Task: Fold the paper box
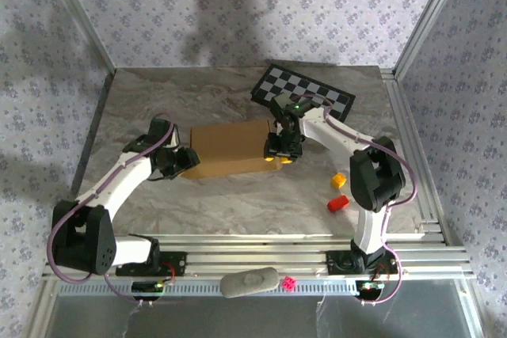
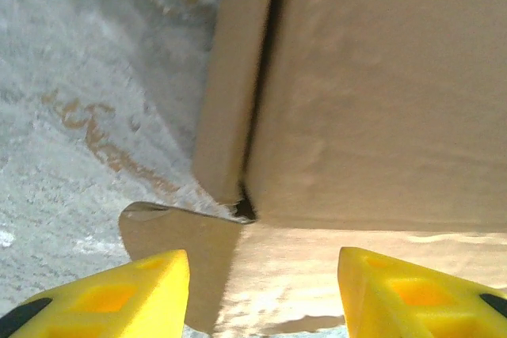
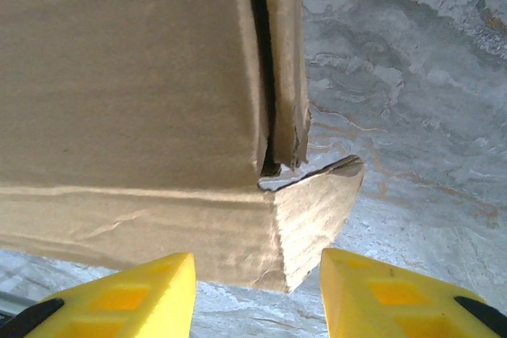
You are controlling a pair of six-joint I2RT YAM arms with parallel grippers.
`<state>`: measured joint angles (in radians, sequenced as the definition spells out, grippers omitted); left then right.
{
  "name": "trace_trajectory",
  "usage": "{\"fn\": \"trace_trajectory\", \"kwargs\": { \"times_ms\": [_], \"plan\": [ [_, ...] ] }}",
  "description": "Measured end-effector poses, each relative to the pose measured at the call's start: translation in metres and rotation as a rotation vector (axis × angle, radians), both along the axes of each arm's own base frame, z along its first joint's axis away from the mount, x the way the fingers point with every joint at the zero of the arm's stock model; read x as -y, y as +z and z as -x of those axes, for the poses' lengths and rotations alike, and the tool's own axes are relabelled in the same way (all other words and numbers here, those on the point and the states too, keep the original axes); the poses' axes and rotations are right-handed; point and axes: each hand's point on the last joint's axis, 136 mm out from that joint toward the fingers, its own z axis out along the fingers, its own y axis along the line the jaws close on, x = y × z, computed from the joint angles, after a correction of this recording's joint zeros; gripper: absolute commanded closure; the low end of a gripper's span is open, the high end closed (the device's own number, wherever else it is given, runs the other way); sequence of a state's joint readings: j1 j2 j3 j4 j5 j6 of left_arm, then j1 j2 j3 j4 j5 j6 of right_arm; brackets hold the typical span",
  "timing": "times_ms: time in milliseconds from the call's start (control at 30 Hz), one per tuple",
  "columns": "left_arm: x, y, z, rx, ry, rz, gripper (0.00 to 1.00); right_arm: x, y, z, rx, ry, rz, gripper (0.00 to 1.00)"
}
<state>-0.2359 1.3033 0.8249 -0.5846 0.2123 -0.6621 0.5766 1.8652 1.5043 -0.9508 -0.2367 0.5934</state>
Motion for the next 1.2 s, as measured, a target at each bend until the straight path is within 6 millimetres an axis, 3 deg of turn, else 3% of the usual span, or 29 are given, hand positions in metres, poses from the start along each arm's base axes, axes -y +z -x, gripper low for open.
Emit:
{"fn": "trace_trajectory", "kwargs": {
  "times_ms": [167,500,1200],
  "plan": [
    [-0.006,-0.021,0.006,-0.034,0.011,-0.033,0.53,-0.001,-0.007,-0.001,-0.010,0.001,0.004,0.57],
    [-0.004,-0.016,-0.009,0.032,0.032,-0.016,0.50,-0.002,-0.013,0.000,-0.019,0.000,0.003,0.57],
    [0.007,-0.015,-0.011,0.026,0.070,0.069,0.54,-0.013,-0.018,0.000,-0.126,-0.078,-0.107,0.59]
  ]
}}
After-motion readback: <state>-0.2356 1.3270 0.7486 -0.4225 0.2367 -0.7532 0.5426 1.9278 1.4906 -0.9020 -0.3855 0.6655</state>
